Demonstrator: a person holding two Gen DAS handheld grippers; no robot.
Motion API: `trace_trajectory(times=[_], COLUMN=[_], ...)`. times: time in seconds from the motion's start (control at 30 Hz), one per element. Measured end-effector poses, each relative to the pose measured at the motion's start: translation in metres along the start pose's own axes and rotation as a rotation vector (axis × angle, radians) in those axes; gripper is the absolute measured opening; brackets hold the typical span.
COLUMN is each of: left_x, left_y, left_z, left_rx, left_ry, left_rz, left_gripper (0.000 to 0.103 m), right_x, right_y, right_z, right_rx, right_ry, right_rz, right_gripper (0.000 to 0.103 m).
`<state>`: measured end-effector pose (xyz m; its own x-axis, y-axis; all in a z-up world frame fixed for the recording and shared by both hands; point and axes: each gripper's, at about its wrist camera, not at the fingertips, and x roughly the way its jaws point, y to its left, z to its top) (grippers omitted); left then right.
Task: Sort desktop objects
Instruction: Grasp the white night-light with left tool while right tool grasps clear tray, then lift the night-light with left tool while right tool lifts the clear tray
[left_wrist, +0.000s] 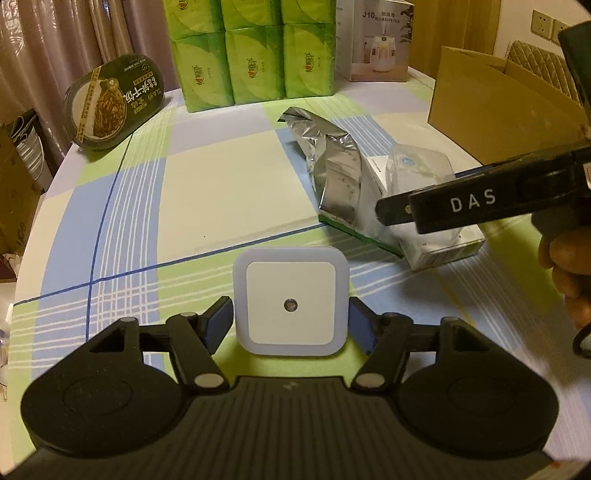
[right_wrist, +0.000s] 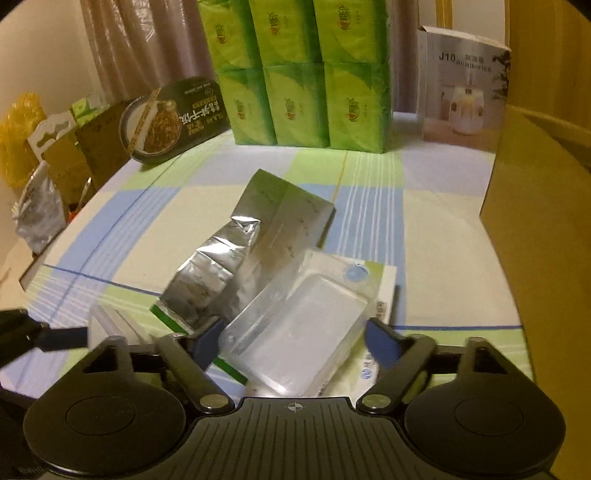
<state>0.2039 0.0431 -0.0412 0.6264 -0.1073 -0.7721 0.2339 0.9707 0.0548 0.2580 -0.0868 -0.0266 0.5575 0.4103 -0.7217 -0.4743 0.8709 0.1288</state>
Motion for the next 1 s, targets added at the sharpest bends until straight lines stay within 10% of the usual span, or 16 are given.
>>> trace_trajectory(times=[0.73, 1.0], left_x=[-0.045, -0.066], left_y=[-0.038, -0.050], left_z=[-0.037, -0.057], left_rx=[0.039, -0.015], left_ry=[0.012, -0.003], left_rz=[-0.040, -0.043], left_gripper=[0.061, 0.061], right_x=[-0.093, -0.101], right_y=[0.003, -0.018], right_z=[-0.082, -0.095], right_rx=[-0.283, -0.122], right_ry=[0.105, 0.116], right_rz=[0.072, 0.073], right_gripper=[0.068, 0.083])
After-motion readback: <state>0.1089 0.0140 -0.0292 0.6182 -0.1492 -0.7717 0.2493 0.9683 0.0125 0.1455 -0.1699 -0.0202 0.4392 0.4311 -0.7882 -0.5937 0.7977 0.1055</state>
